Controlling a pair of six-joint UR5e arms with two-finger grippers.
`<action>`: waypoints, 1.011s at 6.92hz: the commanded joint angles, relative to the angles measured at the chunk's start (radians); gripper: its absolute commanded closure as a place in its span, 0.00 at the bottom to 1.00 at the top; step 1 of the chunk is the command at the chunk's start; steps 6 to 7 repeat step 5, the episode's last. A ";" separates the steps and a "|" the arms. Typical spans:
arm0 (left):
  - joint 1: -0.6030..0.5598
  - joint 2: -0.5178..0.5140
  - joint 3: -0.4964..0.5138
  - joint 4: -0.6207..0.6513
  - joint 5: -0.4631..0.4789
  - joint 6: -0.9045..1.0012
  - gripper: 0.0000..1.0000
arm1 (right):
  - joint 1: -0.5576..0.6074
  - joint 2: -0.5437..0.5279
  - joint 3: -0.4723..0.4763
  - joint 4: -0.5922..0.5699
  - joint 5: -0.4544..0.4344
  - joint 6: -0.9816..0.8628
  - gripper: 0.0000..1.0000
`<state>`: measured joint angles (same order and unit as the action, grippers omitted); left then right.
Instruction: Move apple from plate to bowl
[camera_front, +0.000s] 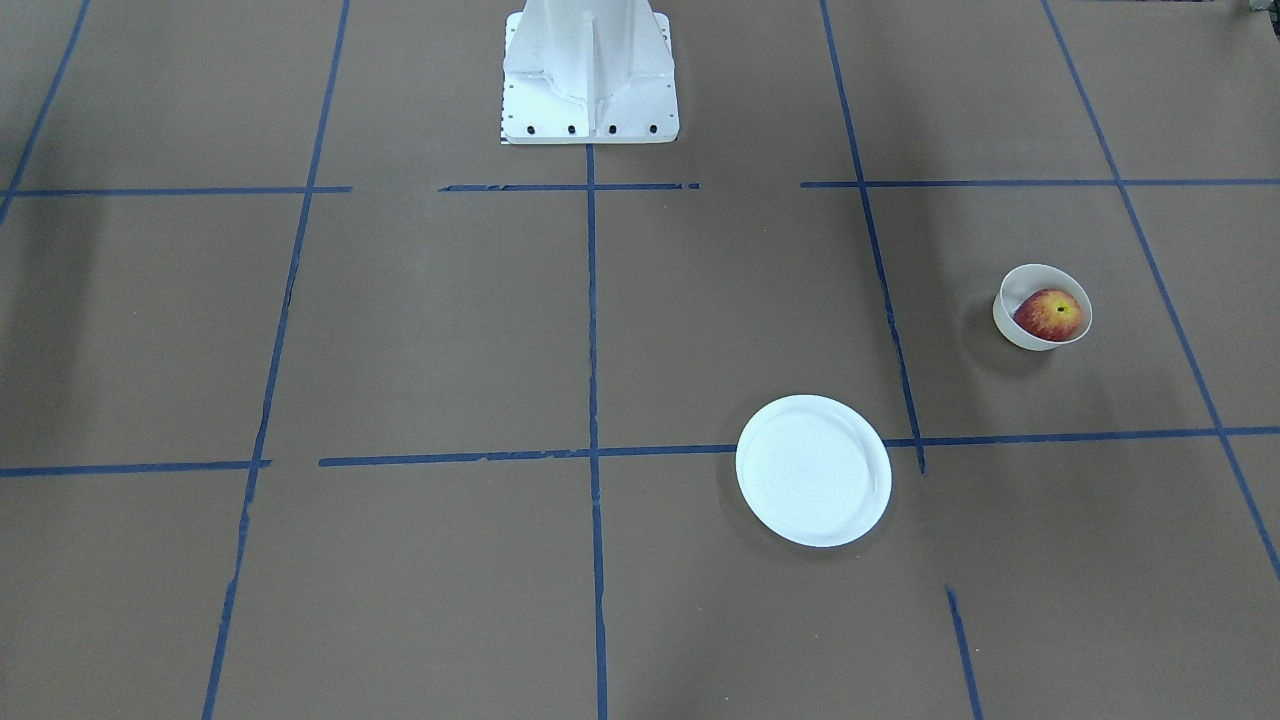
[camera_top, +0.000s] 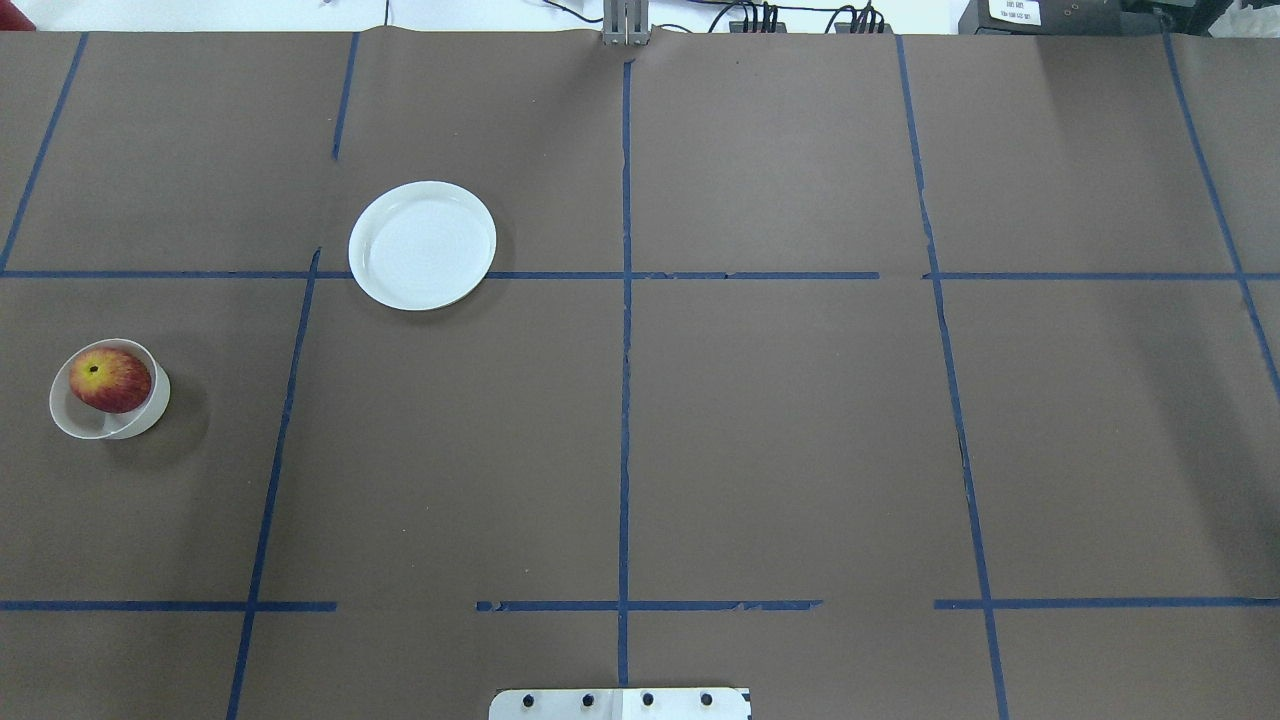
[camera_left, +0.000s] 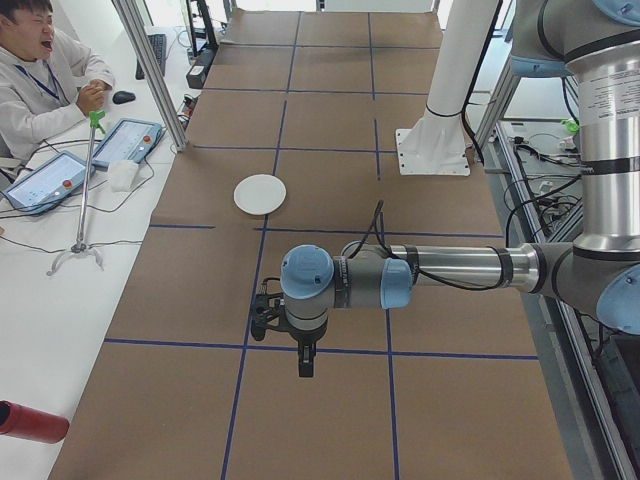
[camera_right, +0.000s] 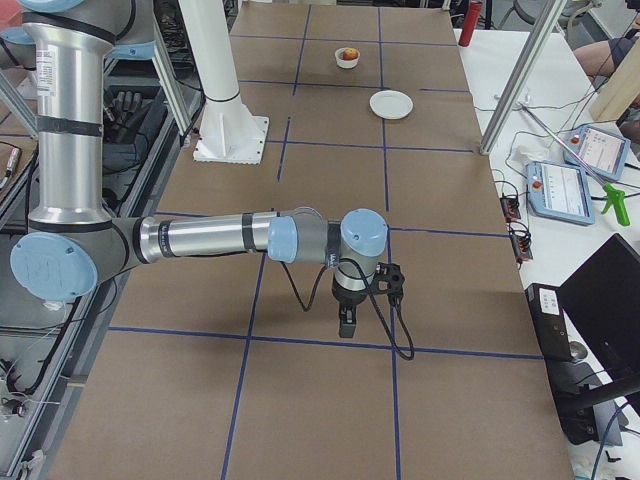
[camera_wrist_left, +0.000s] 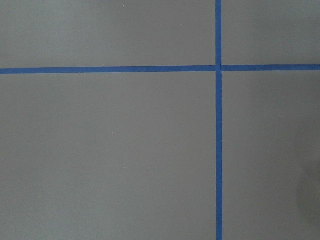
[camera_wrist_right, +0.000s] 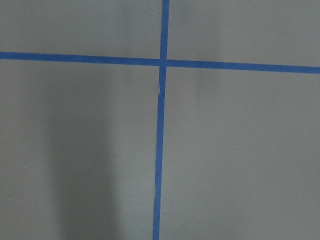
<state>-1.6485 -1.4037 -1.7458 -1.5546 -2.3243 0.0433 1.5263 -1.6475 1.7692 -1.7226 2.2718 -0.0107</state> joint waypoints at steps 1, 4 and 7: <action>0.000 -0.012 -0.006 0.001 -0.001 0.000 0.00 | 0.000 0.000 0.000 0.000 0.000 0.000 0.00; 0.000 -0.015 -0.017 -0.001 -0.003 0.003 0.00 | 0.000 0.000 0.000 0.000 0.000 0.000 0.00; 0.000 -0.018 -0.015 -0.001 -0.030 0.003 0.00 | 0.000 0.000 0.001 0.000 0.000 0.000 0.00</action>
